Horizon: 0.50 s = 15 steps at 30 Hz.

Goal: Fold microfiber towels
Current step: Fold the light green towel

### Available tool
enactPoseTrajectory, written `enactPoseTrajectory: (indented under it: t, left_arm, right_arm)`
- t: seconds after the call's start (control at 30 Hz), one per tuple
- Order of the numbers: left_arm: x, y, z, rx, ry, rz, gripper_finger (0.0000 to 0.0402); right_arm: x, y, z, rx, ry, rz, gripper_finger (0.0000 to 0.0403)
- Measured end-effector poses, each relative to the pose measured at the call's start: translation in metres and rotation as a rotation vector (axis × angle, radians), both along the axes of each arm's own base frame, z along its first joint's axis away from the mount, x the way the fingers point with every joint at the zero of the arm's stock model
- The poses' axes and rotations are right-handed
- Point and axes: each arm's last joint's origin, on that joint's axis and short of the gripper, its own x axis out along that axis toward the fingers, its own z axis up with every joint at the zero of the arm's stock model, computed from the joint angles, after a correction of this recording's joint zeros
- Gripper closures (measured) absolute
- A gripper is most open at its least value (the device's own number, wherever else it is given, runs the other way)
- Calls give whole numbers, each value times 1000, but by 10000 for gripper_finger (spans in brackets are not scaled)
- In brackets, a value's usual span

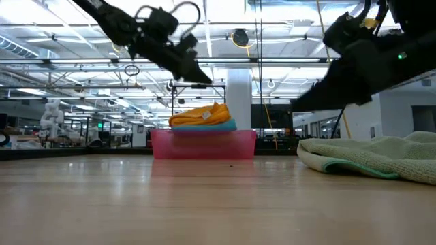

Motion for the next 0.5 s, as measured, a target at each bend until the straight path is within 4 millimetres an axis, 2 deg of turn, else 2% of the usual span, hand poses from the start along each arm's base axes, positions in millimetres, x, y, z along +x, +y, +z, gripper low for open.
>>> enactPoseTrajectory:
  t: [0.13, 0.23, 0.33, 0.5]
  left_arm:
    - [-15, -17, 25, -18, -5, -12, 369]
    - [-20, -38, 34, -58, 30, -55, 368]
    - [-18, -64, 34, -120, 88, -117, 357]
    - [-7, -116, 26, -153, 187, -153, 307]
  right_arm:
    - [-6, 4, -4, 192, 93, 125, 188]
    - [-13, 11, 0, 328, 150, 221, 189]
    - [-25, 20, 4, 425, 220, 296, 182]
    - [-48, 46, 5, 463, 293, 418, 173]
